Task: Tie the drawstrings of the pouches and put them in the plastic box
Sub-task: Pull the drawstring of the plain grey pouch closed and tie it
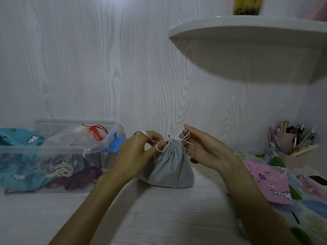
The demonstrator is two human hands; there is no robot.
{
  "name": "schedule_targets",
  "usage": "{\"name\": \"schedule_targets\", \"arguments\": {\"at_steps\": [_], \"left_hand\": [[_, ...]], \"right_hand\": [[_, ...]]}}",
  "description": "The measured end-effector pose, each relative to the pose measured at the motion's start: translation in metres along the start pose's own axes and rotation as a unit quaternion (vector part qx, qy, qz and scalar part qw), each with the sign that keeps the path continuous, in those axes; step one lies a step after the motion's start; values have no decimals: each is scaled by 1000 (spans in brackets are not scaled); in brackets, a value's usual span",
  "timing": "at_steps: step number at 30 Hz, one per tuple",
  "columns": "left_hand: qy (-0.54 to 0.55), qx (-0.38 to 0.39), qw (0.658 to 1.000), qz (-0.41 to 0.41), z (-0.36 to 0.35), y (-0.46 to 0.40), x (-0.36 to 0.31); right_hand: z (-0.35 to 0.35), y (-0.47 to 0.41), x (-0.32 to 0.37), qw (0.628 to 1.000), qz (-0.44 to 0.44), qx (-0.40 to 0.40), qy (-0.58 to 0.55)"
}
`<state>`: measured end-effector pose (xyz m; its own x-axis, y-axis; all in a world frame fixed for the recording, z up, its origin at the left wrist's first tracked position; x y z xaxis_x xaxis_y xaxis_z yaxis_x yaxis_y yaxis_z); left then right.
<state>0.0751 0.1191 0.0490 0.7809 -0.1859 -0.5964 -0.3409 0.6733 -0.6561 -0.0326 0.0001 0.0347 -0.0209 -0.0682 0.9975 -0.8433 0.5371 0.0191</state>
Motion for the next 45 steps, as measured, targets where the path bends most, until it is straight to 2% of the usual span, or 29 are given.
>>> {"name": "schedule_targets", "arguments": {"at_steps": [2, 3, 6, 7, 8, 9, 10, 11, 12, 13, 14, 16, 18, 20, 21, 23, 25, 26, 28, 31, 33, 37, 39, 41, 45], "left_hand": [[61, 9, 998, 7, -4, 0, 2], [110, 22, 994, 16, -8, 0, 2], [196, 62, 977, 55, -17, 1, 3], [205, 68, 974, 62, -20, 1, 3], [215, 75, 971, 68, -23, 1, 3], [223, 85, 968, 76, -26, 2, 3], [232, 99, 964, 84, -31, 4, 2], [239, 114, 960, 92, -35, 5, 1], [248, 122, 956, 101, -38, 7, 0], [263, 119, 951, 112, -39, 6, -1], [279, 104, 946, 125, -37, 5, -1], [317, 64, 933, 159, -32, 2, 0], [351, 53, 917, 184, -31, 1, 0], [365, 59, 910, 185, -32, 2, -3], [365, 64, 911, 180, -31, 2, -4], [364, 75, 912, 175, -26, 1, -4], [321, 86, 929, 162, -19, -1, 2], [280, 82, 946, 145, -14, -2, 5], [211, 46, 970, 112, -7, -4, 10], [208, -12, 970, 126, -1, -3, 12], [220, -17, 963, 158, 3, -3, 15], [210, 11, 950, 230, 9, 0, 27], [230, -3, 937, 262, 5, 6, 35], [283, -36, 908, 306, 2, 12, 42], [472, -56, 793, 381, -19, 14, 49]], "right_hand": [[-8, -1, -7, 992, -23, 38, -118], [-8, -2, -10, 989, -22, 44, -142], [-4, -3, -9, 992, -3, 25, -120], [1, -3, -5, 999, 19, 0, -50], [7, -2, 2, 996, 56, -34, 68], [11, 1, 11, 969, 101, -69, 215], [11, 6, 21, 924, 147, -100, 338], [9, 10, 30, 887, 187, -117, 405], [8, 13, 35, 876, 209, -128, 415], [9, 14, 39, 890, 214, -132, 381], [10, 14, 38, 920, 202, -125, 311], [7, 7, 27, 981, 142, -82, 108], [-1, 0, 12, 993, 73, -46, -77], [-6, -3, 5, 984, 43, -40, -166], [-5, -4, 4, 987, 47, -51, -147], [7, -2, 11, 990, 94, -102, 20], [15, 1, 18, 973, 127, -121, 150], [17, 1, 18, 973, 122, -116, 155], [16, 2, 15, 987, 98, -88, 93], [12, -1, 7, 997, 47, -54, 16], [21, -1, 4, 994, 22, -71, 80], [38, 5, -1, 962, -29, -91, 257], [37, 7, -3, 949, -39, -83, 300], [31, 8, -2, 949, -31, -60, 308], [13, 15, 5, 968, -6, 33, 248]]}}
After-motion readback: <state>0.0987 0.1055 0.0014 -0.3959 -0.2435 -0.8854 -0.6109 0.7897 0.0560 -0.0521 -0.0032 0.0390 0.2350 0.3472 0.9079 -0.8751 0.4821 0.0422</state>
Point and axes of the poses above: each hand's wrist, its own y-axis away from the middle knuckle, its own z-axis out of the back of the hand, x = y × z, the point moved 7 cm from there along -y, towards the middle knuckle, and after that the axes turned 12 degrees about y, right-handed, at the moved point
